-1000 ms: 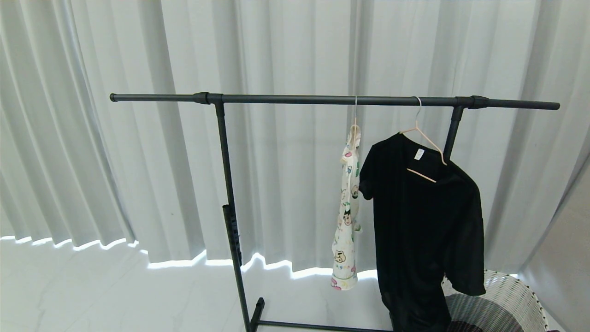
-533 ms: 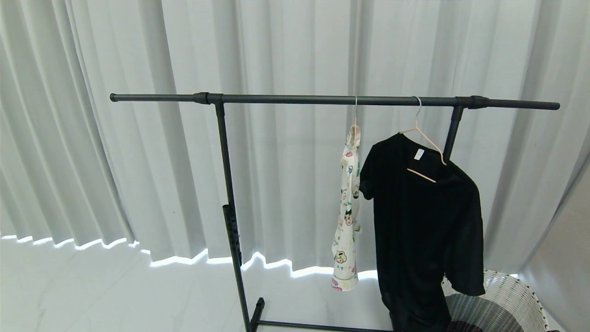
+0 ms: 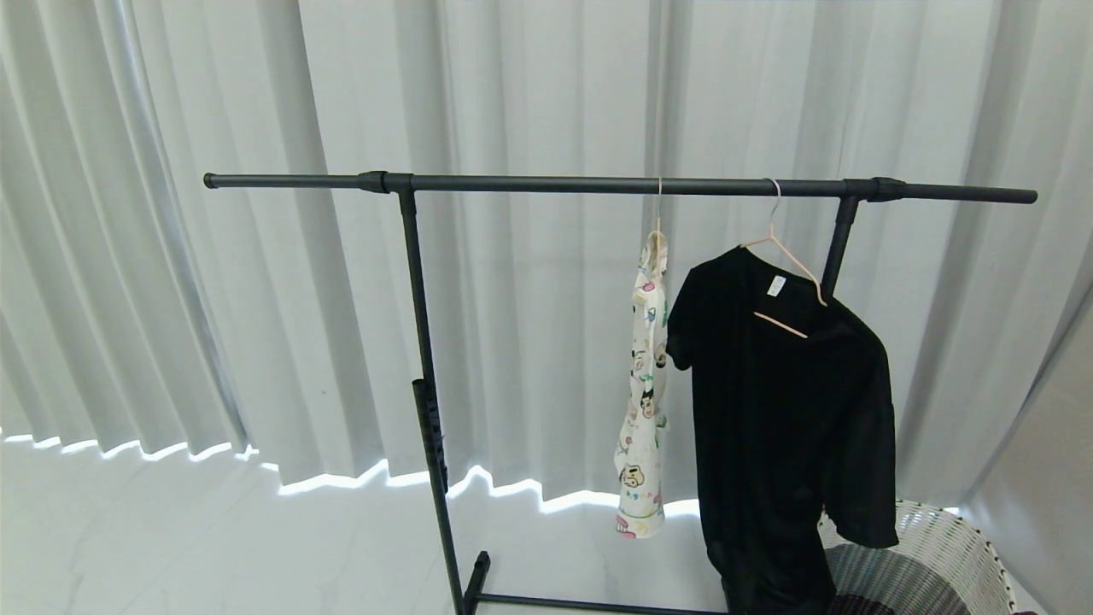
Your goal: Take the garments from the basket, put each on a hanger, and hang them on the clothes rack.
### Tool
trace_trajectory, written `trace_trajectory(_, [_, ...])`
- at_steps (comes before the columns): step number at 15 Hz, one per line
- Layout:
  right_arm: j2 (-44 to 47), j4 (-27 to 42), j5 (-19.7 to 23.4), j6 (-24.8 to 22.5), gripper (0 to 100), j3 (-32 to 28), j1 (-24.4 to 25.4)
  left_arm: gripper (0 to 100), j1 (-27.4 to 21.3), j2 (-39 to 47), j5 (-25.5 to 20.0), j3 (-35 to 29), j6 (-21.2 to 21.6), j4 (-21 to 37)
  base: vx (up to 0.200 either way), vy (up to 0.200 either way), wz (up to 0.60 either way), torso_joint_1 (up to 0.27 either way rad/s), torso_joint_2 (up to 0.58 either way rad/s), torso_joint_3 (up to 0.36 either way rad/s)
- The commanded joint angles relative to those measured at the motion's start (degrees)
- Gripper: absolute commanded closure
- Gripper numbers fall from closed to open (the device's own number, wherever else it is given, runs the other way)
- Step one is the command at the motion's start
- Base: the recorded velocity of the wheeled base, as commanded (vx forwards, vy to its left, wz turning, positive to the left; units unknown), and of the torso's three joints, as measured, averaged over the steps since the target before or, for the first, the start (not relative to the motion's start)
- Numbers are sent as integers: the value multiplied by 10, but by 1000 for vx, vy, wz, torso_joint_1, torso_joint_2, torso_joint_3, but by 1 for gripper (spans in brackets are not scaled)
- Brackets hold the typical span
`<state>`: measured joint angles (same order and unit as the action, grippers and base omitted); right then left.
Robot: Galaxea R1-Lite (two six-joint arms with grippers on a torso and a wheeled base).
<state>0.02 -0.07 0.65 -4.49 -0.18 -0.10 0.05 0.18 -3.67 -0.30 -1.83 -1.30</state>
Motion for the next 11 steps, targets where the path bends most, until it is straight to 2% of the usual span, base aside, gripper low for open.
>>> trace_trajectory(1, [0,0,0,0,0,0,0,0,0,0,0,0,0,0,0,0,0,0,0,0])
trace_trajectory(11, [0,0,1,-1,0,0,0,0,0,0,0,0,0,0,0,0,0,0,0,0])
